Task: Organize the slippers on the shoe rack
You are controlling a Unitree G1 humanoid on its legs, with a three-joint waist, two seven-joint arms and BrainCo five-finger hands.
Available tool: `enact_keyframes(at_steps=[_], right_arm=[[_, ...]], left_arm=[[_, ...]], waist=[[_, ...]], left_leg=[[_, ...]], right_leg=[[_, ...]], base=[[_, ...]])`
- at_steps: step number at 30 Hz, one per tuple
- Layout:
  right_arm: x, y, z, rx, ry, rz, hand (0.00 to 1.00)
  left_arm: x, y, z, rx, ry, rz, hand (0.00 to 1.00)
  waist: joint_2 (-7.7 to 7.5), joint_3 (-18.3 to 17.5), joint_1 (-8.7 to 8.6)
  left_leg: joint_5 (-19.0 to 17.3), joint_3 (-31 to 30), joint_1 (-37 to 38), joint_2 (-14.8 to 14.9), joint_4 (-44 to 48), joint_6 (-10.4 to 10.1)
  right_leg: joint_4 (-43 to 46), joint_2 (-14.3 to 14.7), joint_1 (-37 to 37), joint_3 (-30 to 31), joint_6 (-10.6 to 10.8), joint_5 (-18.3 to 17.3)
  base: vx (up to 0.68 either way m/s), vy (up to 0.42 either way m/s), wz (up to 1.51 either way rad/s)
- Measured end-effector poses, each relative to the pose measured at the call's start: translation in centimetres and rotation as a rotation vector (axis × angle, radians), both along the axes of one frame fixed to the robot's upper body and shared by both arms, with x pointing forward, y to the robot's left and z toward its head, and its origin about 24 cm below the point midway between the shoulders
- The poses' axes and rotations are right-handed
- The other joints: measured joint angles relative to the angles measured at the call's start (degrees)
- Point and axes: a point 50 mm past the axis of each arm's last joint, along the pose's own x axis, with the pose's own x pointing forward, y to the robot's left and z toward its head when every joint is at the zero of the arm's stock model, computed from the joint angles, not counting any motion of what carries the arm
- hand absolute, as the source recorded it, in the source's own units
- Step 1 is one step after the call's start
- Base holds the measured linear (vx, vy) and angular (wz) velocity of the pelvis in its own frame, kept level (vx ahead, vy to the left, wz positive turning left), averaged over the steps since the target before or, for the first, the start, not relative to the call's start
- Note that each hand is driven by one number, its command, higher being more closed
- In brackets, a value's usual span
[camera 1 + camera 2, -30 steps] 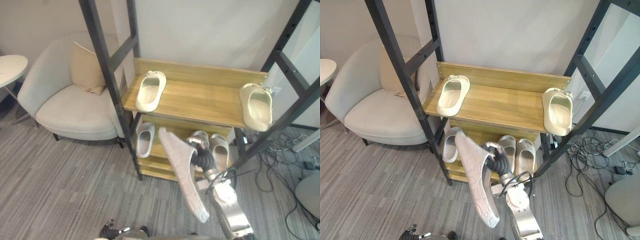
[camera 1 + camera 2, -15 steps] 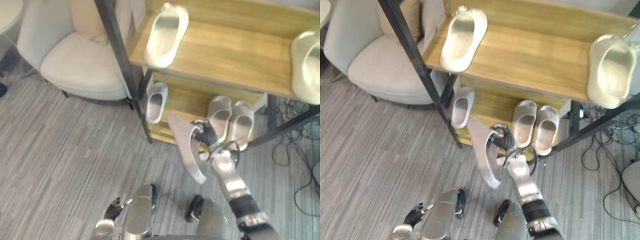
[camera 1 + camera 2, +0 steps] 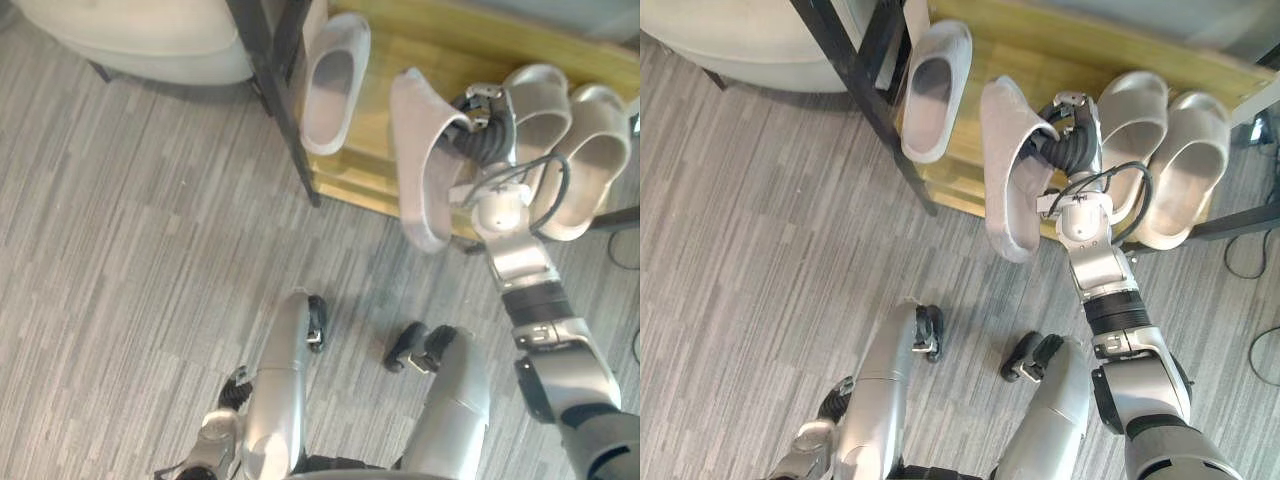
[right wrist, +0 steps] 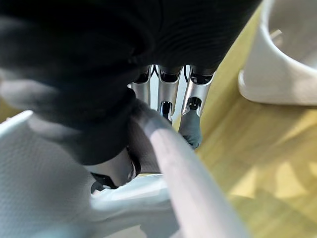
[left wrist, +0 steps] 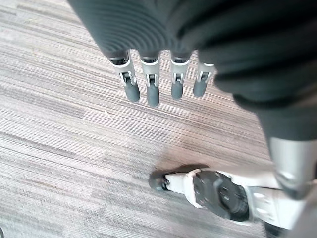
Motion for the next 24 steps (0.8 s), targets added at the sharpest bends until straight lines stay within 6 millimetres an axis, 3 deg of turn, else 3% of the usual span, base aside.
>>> enact_keyframes(at_steps=[7,14,24], right_arm=[[-0.1,-1.0,5.0,0.003,-0.143,-0.084,1.0],[0.8,-1.6,6.9,0.031,-0.15,-0.172,1.0],[1.8,-1.1,10.1,-0.05,-0.179,-0.28,1.0]], left_arm=[[0.7,-0.5,0.5,-0.019,-0.034,0.007,0.0],[1.2,-1.0,0.7,-0.024,-0.051,0.021,0.0],[1.8,-0.9,1.0,-0.043,-0.068,0.078,0.0]], waist=[[0.05,0.6,0.99],[-0.12,0.9,2.31],[-0.33,1.1,2.74]], left_leg=[[0.4,-1.0,-5.8,-1.0,1.8,0.1],[0.7,-1.5,-8.2,-1.5,1.6,-0.2],[2.9,-2.8,-9.6,-2.6,-1.0,-1.1]], right_leg=[[2.2,-1.9,-4.3,-0.9,-0.2,-0.4],[2.3,-2.4,-6.2,-1.6,-0.2,-0.8],[1.1,-3.2,-6.4,-3.9,-0.3,-0.8]], base=[[0.02,0.052,0.12],[0.03,0.017,0.05],[0.02,0.003,0.1]])
